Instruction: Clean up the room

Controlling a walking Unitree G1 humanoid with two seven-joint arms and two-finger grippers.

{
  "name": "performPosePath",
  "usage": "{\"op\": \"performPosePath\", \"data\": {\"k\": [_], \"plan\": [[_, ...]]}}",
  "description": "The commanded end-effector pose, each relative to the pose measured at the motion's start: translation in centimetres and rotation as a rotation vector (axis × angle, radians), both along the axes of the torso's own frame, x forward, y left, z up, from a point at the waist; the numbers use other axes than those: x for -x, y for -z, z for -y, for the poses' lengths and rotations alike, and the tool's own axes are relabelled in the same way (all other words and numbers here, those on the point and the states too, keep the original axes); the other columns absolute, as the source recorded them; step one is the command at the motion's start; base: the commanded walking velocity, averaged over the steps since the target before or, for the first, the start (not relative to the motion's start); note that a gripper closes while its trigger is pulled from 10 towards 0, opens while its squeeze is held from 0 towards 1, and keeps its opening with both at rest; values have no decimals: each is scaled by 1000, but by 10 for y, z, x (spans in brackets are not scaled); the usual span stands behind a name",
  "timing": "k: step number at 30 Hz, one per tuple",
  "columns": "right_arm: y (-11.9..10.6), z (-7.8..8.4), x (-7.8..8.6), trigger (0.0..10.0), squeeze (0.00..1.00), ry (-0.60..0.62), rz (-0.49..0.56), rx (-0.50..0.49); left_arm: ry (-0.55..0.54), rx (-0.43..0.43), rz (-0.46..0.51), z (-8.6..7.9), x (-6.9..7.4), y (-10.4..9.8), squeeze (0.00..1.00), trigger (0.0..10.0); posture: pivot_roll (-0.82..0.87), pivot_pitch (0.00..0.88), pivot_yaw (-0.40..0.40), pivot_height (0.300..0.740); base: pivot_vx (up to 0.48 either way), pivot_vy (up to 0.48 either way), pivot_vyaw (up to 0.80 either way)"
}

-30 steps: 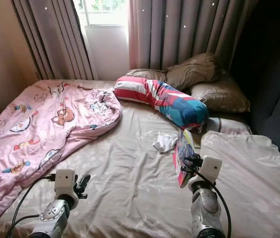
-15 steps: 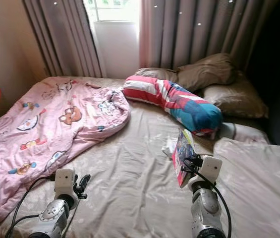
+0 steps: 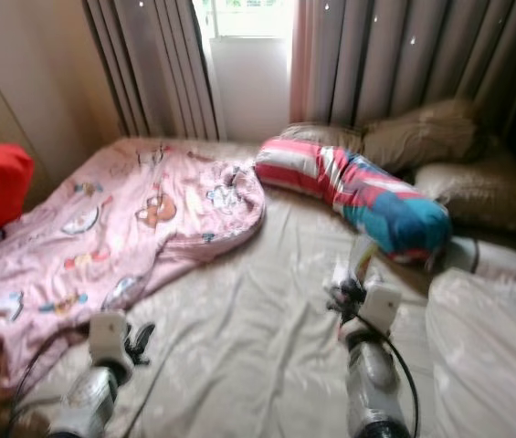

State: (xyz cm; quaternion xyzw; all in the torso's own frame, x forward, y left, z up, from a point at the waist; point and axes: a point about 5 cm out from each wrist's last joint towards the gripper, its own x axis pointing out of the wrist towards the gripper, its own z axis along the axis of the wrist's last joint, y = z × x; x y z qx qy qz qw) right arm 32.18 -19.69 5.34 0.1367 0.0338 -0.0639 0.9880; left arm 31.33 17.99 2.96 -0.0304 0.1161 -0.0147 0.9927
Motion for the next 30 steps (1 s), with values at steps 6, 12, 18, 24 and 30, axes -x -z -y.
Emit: {"op": "performPosePath", "data": {"k": [6, 12, 18, 24, 30], "plan": [[-8, -3, -5, 10000, 0, -3, 37, 0, -16, -10, -14, -6, 2, 2, 0, 10000, -91, 16, 23, 740, 0, 0, -751], [-7, -6, -5, 10000, 0, -17, 35, 2, -17, -11, -16, -6, 2, 2, 0, 10000, -91, 21, 24, 740, 0, 0, -748], [-7, -7, -5, 10000, 0, -22, 36, 5, -18, -11, -18, -6, 3, 3, 0, 10000, -91, 23, 24, 740, 0, 0, -740], [-8, -7, -5, 10000, 0, -23, 42, 5, -17, -9, -19, -5, 3, 3, 0, 10000, -93, 26, 23, 740, 0, 0, 0], [-7, -8, -5, 10000, 0, -36, 34, -6, -16, -8, -20, -5, 3, 3, 0, 10000, -93, 29, 22, 740, 0, 0, -696]]}}
